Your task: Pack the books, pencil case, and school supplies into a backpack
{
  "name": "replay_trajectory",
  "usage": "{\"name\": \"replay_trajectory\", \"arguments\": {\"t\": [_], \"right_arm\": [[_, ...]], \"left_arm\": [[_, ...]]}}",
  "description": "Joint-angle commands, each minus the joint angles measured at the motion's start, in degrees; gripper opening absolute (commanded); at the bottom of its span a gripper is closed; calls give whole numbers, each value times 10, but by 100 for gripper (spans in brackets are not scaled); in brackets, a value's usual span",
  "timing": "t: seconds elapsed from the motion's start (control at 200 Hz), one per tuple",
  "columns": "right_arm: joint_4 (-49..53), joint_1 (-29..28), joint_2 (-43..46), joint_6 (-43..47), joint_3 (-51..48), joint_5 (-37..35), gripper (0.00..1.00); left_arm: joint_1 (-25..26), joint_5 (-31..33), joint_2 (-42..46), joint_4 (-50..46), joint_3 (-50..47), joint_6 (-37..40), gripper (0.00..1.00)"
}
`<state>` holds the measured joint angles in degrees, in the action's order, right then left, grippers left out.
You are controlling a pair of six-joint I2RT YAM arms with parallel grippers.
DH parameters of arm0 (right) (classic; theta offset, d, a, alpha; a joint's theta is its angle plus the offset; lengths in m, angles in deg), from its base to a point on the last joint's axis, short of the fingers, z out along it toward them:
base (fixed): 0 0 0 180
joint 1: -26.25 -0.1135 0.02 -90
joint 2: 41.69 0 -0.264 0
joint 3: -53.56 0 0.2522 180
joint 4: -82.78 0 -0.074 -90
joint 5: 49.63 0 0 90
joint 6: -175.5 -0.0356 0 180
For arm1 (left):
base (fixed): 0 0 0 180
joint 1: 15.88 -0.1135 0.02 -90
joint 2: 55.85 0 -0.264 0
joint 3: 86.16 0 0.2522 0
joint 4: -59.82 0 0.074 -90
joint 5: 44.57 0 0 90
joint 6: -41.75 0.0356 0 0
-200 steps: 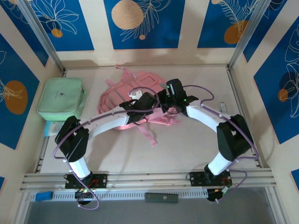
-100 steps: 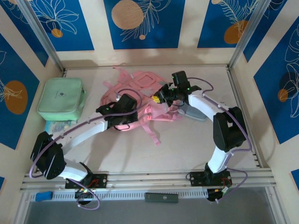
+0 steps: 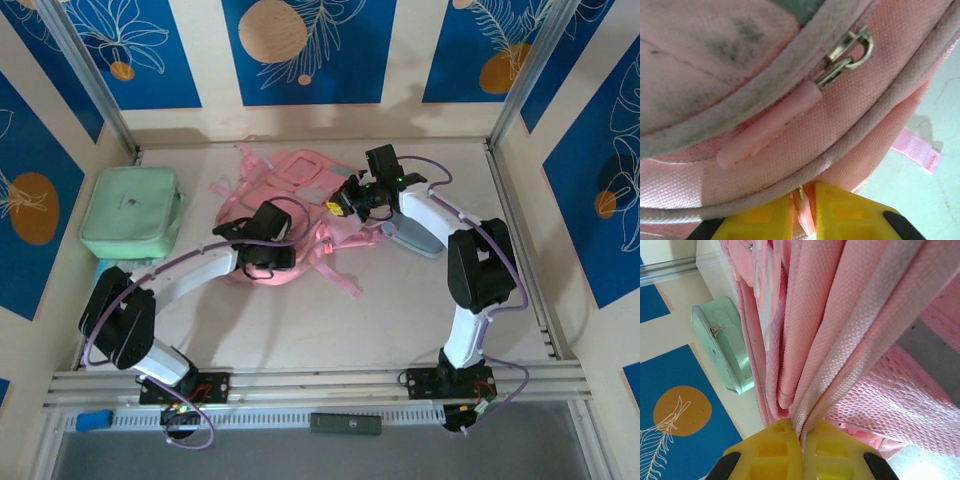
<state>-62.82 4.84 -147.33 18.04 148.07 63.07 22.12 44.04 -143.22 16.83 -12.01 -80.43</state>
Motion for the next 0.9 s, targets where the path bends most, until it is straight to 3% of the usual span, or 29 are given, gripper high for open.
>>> {"name": "replay_trajectory", "arguments": {"t": [0.0, 0.115, 0.3, 0.49, 0.59, 0.64, 0.74, 0.895], "right_arm": [[-18, -10, -1, 5, 7, 27, 0], [-19, -11, -2, 11, 11, 23, 0], [-5, -10, -8, 32, 23, 14, 0], [44, 2, -22, 111, 61, -21, 0], [75, 12, -44, 141, 96, -38, 0], [83, 9, -60, 152, 121, -31, 0], [125, -1, -85, 178, 172, -33, 19], [158, -2, -55, 196, 155, -47, 48]], "left_arm": [[-7, 26, -7, 36, 8, 16, 21], [-8, -1, -8, 93, -25, 5, 21], [-9, 3, 9, 126, -42, 16, 0], [-14, -9, 66, 59, -31, 64, 0], [-3, -9, 84, 18, -26, 21, 0], [12, -35, 89, 49, -35, -3, 0], [28, -59, 88, 127, -58, -63, 0], [43, -34, 49, 97, -8, -54, 0]]}}
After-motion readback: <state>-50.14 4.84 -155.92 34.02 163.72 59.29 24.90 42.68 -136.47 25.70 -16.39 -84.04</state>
